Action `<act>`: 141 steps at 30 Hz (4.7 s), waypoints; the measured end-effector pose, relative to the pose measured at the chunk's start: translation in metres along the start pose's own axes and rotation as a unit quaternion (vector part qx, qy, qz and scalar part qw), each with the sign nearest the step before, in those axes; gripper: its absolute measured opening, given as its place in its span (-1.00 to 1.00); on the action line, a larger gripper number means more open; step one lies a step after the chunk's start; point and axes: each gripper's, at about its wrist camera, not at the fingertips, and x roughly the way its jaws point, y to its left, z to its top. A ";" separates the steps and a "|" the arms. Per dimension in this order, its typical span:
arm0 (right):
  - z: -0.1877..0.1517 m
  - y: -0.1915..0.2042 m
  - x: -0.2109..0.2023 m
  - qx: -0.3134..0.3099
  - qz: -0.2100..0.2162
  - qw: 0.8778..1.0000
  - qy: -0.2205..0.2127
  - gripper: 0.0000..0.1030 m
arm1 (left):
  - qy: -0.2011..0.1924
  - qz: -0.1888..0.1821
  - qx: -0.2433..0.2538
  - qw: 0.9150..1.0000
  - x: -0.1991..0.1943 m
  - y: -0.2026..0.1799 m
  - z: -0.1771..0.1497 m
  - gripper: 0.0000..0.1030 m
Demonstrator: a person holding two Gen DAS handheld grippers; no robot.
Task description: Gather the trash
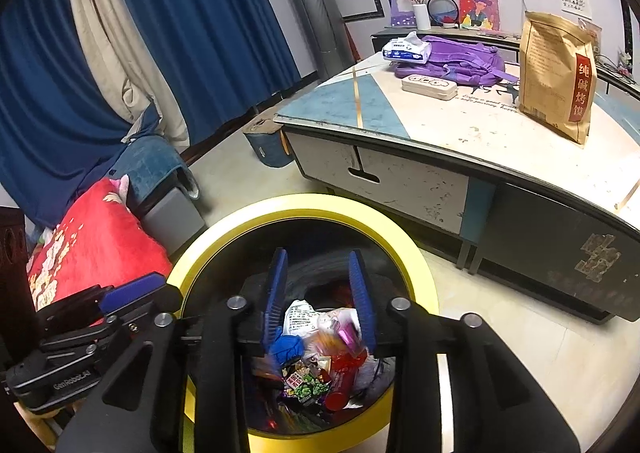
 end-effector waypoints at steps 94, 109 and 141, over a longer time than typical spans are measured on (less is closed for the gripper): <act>-0.120 0.230 -0.144 -0.207 0.092 0.941 -0.251 0.88 | -0.268 0.252 -0.096 0.925 -0.284 0.087 -0.144 0.80; -0.119 0.230 -0.145 -0.206 0.092 0.942 -0.250 0.88 | -0.267 0.253 -0.095 0.925 -0.284 0.087 -0.143 0.80; -0.123 0.228 -0.140 -0.206 0.096 0.943 -0.244 0.88 | -0.266 0.252 -0.095 0.925 -0.284 0.085 -0.143 0.80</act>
